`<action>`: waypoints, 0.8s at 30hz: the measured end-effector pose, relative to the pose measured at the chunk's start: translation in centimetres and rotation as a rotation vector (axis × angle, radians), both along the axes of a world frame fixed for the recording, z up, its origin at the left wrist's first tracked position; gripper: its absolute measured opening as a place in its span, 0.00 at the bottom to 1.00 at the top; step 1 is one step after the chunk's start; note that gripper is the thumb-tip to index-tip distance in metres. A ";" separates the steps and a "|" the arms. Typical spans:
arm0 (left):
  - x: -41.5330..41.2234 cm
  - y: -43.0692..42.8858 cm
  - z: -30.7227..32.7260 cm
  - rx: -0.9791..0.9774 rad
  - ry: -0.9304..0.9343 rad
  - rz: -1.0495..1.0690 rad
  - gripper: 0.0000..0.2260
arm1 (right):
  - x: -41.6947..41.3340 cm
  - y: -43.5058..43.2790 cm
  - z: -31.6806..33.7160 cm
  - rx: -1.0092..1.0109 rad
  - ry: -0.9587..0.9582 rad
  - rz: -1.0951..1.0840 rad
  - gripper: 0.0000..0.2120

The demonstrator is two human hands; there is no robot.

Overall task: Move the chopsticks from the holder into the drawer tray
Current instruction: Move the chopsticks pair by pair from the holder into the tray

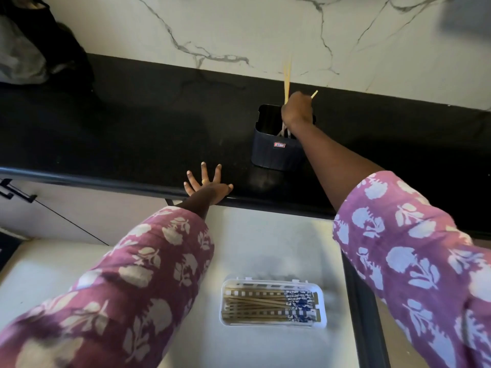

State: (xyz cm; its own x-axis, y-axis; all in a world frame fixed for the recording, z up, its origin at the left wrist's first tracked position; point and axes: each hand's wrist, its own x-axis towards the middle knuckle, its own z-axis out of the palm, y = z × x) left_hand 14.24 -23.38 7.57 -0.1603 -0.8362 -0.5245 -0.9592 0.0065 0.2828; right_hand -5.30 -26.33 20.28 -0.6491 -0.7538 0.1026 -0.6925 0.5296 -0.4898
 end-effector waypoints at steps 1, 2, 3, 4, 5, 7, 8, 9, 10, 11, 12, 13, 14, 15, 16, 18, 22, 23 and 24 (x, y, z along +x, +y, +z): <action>0.0 0.0 0.0 0.000 0.001 0.001 0.31 | -0.2 0.2 0.5 -0.044 -0.011 -0.005 0.14; 0.0 0.0 -0.1 -0.002 -0.001 0.001 0.31 | -0.5 0.4 1.1 -0.085 -0.022 -0.006 0.13; 0.0 0.1 -0.1 -0.006 -0.004 -0.002 0.31 | -0.7 0.7 1.7 -0.129 -0.031 -0.007 0.13; 0.0 0.1 -0.1 -0.010 -0.008 -0.004 0.31 | -0.8 1.1 2.4 -0.175 -0.039 -0.004 0.13; 0.0 0.1 -0.1 -0.013 -0.011 -0.004 0.31 | -0.9 1.5 3.0 -0.227 -0.045 0.000 0.13; 0.1 0.2 -0.1 -0.017 -0.006 -0.006 0.31 | -1.2 2.3 3.9 -0.343 -0.066 0.000 0.13; 0.1 0.2 -0.2 -0.020 -0.001 -0.005 0.30 | -1.3 2.8 4.4 -0.404 -0.092 -0.010 0.13; 0.1 0.3 -0.2 -0.026 0.005 -0.001 0.30 | -1.3 3.5 4.7 -0.466 -0.144 -0.018 0.12; 0.1 0.4 -0.3 -0.034 0.009 0.006 0.30 | -1.3 4.0 4.8 -0.529 -0.217 -0.018 0.11; 0.0 0.5 -0.4 -0.042 0.012 0.012 0.30 | -1.3 4.6 4.9 -0.594 -0.308 -0.011 0.09; 0.0 0.6 -0.4 -0.049 0.015 0.016 0.29 | -1.1 5.4 5.0 -0.660 -0.422 0.010 0.07; 0.0 0.7 -0.4 -0.057 0.017 0.018 0.29 | -0.9 6.3 5.0 -0.717 -0.549 0.045 0.07; 0.0 0.8 -0.5 -0.063 0.020 0.018 0.29 | -0.5 7.3 4.8 -0.754 -0.667 0.088 0.09; 0.0 0.8 -0.5 -0.067 0.023 0.019 0.29 | -0.1 8.3 4.6 -0.776 -0.751 0.135 0.10; 0.0 0.8 -0.5 -0.068 0.026 0.020 0.29 | 0.5 9.3 4.3 -0.780 -0.790 0.162 0.10; 0.0 0.8 -0.6 -0.075 0.026 0.022 0.29 | 1.3 10.9 3.2 -0.768 -0.843 0.169 0.09; 0.0 0.8 -0.6 -0.083 0.031 0.025 0.29 | 2.7 13.6 -0.1 -0.689 -0.984 0.163 0.10; 0.0 0.8 -0.7 -0.085 0.028 0.025 0.29 | 3.0 14.3 -1.1 -0.652 -1.002 0.173 0.11; 0.0 0.9 -0.7 -0.088 0.026 0.025 0.29 | 3.3 15.1 -2.1 -0.606 -1.013 0.184 0.11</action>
